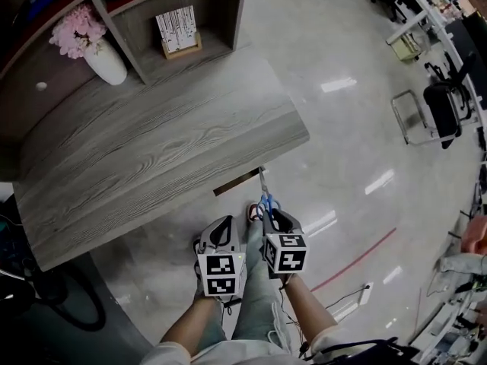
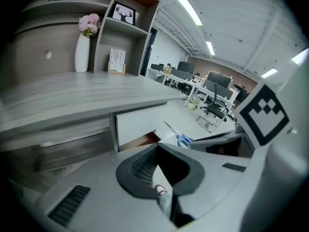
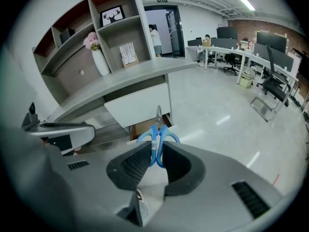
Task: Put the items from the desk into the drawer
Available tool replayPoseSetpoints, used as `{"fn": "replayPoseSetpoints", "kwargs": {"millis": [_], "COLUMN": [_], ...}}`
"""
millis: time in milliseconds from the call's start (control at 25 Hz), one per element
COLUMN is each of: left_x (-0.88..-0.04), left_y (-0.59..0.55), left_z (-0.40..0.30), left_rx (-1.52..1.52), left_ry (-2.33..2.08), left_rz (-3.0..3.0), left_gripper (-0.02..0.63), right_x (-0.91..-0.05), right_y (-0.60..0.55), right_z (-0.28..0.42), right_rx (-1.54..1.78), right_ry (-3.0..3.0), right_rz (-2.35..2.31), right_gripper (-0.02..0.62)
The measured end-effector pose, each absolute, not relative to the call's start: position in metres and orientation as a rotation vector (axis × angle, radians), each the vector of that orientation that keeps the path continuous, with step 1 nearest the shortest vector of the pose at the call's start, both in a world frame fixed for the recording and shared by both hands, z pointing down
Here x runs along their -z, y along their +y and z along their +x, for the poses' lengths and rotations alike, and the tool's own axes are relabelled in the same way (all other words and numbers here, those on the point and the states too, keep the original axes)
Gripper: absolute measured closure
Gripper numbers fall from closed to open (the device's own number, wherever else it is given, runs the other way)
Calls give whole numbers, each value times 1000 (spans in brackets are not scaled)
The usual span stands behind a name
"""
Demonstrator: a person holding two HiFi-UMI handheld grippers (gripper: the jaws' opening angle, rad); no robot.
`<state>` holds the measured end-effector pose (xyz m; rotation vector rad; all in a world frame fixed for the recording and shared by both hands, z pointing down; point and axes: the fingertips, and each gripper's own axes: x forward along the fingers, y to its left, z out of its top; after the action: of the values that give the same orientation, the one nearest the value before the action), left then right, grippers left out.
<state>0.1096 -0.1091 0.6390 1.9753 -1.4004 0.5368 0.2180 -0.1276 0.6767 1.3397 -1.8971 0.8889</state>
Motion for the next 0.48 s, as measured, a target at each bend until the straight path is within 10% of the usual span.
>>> {"fn": "replayPoseSetpoints", "kwargs": {"millis": [480], "left_x": [-712], "left_y": [-97], "left_z": [85], "left_rx": [-544], "left_ry": [-1452], "left_rz": [1851], "left_gripper": [607], "right_x": [-745], "right_y": [-128], "right_z": [199], "right_rx": [-845], "right_ry": [-1873], "right_rz": [1133], "right_gripper": [528]}}
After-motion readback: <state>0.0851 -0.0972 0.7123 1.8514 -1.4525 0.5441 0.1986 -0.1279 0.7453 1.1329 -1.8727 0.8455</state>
